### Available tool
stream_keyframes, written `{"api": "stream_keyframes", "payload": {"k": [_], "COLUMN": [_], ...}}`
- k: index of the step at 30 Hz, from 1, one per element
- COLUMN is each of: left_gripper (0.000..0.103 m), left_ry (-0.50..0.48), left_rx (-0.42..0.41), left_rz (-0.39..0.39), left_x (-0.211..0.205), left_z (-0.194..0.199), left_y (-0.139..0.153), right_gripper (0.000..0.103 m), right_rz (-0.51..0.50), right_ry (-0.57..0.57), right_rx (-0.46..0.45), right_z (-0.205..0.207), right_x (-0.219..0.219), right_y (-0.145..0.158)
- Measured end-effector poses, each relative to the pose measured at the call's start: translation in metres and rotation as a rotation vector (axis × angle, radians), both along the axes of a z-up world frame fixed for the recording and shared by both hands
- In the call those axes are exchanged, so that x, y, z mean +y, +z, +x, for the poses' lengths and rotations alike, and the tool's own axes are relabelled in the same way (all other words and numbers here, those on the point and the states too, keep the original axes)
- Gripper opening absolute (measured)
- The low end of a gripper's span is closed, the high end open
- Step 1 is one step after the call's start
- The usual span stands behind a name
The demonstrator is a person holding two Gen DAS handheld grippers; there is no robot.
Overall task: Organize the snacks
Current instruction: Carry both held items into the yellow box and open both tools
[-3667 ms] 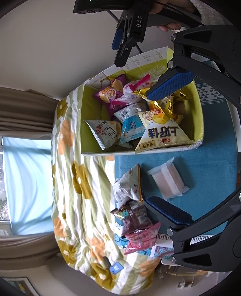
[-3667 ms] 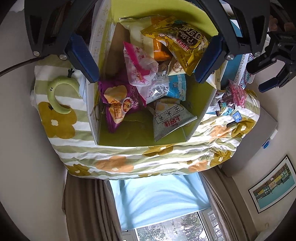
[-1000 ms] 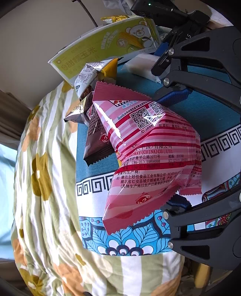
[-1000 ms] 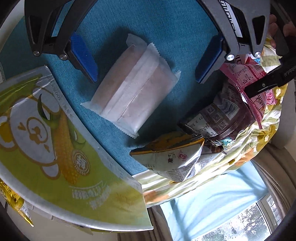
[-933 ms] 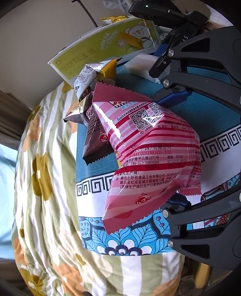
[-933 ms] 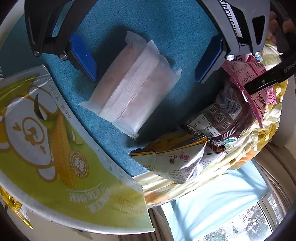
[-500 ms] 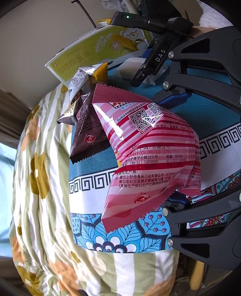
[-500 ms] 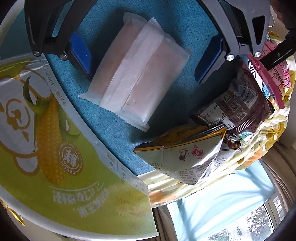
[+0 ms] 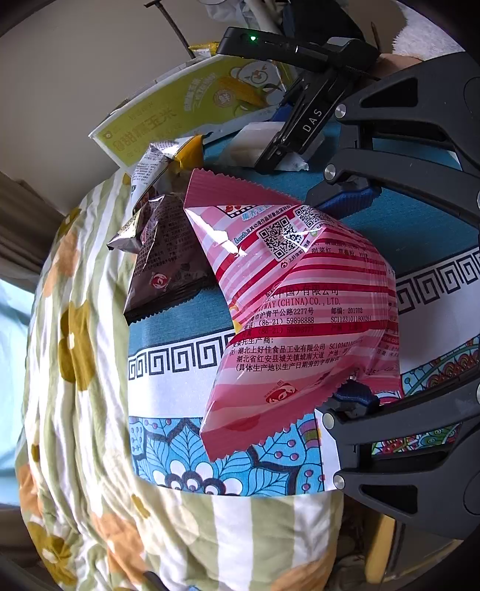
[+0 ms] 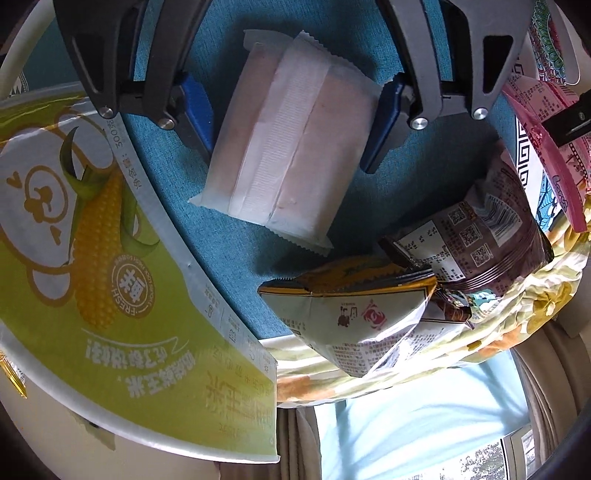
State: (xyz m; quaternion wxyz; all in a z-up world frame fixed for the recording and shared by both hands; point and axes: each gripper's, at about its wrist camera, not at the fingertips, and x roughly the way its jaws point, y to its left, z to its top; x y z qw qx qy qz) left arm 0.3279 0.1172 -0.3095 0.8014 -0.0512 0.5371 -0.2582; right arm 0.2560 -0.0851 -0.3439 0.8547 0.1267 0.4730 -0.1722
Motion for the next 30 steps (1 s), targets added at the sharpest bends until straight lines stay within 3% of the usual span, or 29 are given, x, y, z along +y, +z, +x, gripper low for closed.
{"api": "stream_keyframes", "payload": {"k": [6,12,22,30], "left_gripper": [0.069,0.069,0.069,0.069], "left_ry": [0.008,0.036,0.057,0.094], "left_rx": [-0.020,-0.057,-0.154,-0.264], "left_rz": [-0.002,-0.023,-0.090,-0.094], "left_x": [0.004,0.007,-0.014,-0.074], "left_z": [-0.011,-0.032,-0.059,-0.079], "left_y": [0.013,0.043,0.136,0.198], "right_gripper": [0.067,0.067,0.067,0.067], "right_rz": [0.019,0.020,0.019,0.033], "right_ry": [0.020,0.055,0.134,0.209], "right_rx": [-0.024,-0.081,-0.192,-0.292], "right_z": [-0.015,-0.034,-0.065,-0.084], "right_x": [0.004,0.010,0.004,-0.037], "right_y": [0.010,0.041,0.137,0.200]}}
